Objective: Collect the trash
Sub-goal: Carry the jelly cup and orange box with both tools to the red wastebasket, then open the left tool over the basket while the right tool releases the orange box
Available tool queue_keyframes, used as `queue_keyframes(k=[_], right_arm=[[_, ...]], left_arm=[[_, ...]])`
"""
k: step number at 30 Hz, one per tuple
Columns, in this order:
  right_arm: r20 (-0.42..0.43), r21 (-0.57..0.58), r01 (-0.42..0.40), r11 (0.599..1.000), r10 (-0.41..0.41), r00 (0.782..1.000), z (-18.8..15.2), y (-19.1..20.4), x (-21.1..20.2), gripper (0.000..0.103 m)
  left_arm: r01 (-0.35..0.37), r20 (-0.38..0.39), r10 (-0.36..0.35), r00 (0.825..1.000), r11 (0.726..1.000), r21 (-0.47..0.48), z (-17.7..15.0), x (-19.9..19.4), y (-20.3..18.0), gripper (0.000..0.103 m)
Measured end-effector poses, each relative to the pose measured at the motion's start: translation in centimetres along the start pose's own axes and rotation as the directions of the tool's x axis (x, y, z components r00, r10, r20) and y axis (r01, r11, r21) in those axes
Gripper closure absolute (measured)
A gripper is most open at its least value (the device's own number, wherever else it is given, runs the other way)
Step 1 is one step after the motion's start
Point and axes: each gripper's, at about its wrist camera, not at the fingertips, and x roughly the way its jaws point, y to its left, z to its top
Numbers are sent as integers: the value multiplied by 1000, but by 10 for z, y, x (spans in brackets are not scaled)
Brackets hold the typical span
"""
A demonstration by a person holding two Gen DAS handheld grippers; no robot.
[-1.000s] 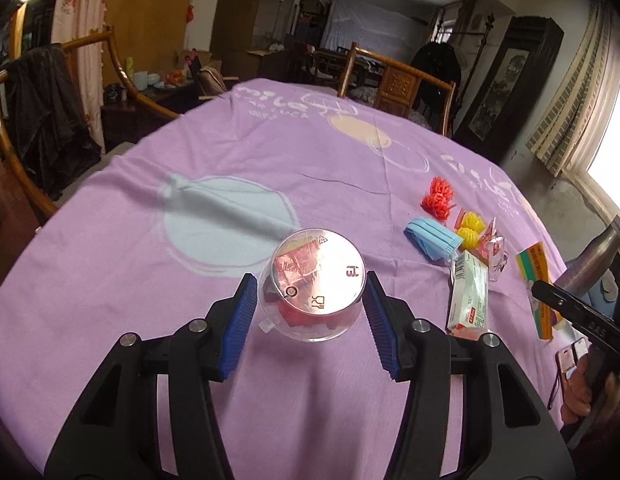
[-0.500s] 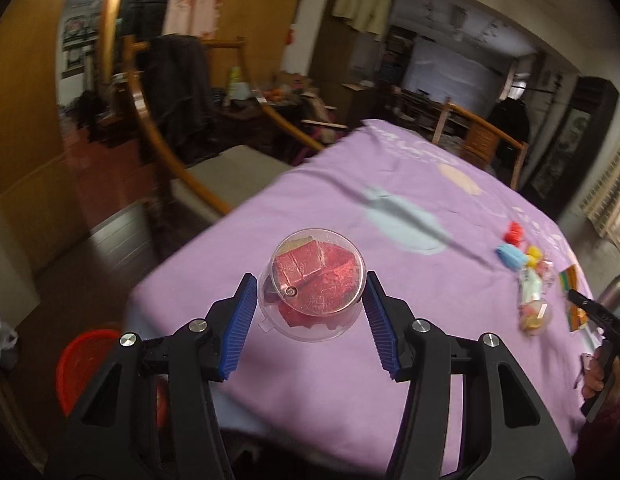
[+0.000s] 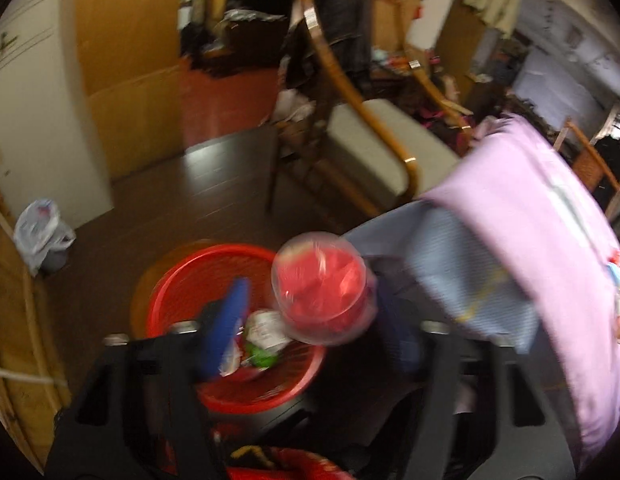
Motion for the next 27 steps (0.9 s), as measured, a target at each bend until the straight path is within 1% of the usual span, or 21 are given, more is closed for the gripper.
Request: queue_keyframes(k=[1, 2, 6, 9, 11, 12, 14, 15, 17, 18, 20, 22, 24, 25, 26, 27], right_arm=[[-9, -24, -18, 1000, 18, 1000, 0, 15, 3, 49], [-18, -43, -35, 998, 34, 999, 1, 27, 6, 49], [-81, -146, -130, 981, 120, 990, -4, 94, 23, 49], [-140, -212, -203, 956, 176, 974, -11, 138, 36, 49], [-196, -260, -264, 929, 217, 956, -20, 175, 47, 49], [-234, -286, -304, 909, 241, 942, -27, 197, 54, 49], [-288, -313, -355, 881, 268, 919, -37, 227, 66, 49], [-330, -331, -391, 859, 283, 901, -46, 248, 74, 49], [-384, -349, -430, 833, 292, 876, -56, 274, 88, 49], [-421, -361, -454, 815, 292, 859, -65, 292, 99, 49], [-462, -375, -477, 795, 286, 840, -75, 311, 111, 49], [-504, -384, -502, 775, 279, 817, -88, 334, 127, 49], [-541, -389, -523, 758, 272, 796, -94, 356, 145, 48], [-552, -389, -531, 753, 272, 788, -97, 367, 152, 46], [-563, -388, -542, 745, 274, 779, -98, 379, 160, 41], [-568, -395, -548, 737, 273, 776, -100, 389, 167, 40]], left_arm=[[-28, 10, 28, 1000, 1000, -14, -2, 0, 9, 17], [-39, 20, 39, 999, 999, -23, -3, 0, 17, 17], [-32, 35, 34, 999, 997, -70, -3, -5, 46, 15], [-69, 59, 75, 995, 992, -104, -2, -11, 63, 13], [-92, 67, 101, 993, 988, -126, -3, -15, 74, 11], [-99, 68, 109, 992, 986, -135, -1, -14, 76, 10], [-112, 62, 123, 990, 981, -157, -4, -14, 90, 9], [-115, 60, 126, 990, 979, -169, -4, -13, 94, 9], [-106, 57, 120, 991, 973, -206, -3, -11, 109, 9], [-97, 58, 112, 992, 970, -224, -2, -9, 114, 9], [-74, 66, 95, 993, 963, -260, -2, -10, 128, 9], [-74, 75, 99, 992, 957, -282, -1, -12, 138, 9], [-92, 82, 122, 989, 950, -299, 1, -13, 146, 9], [-107, 86, 140, 986, 946, -307, 1, -14, 150, 9], [-123, 88, 158, 983, 941, -315, 1, -15, 154, 9], [-136, 87, 172, 981, 937, -321, 1, -15, 158, 9]])
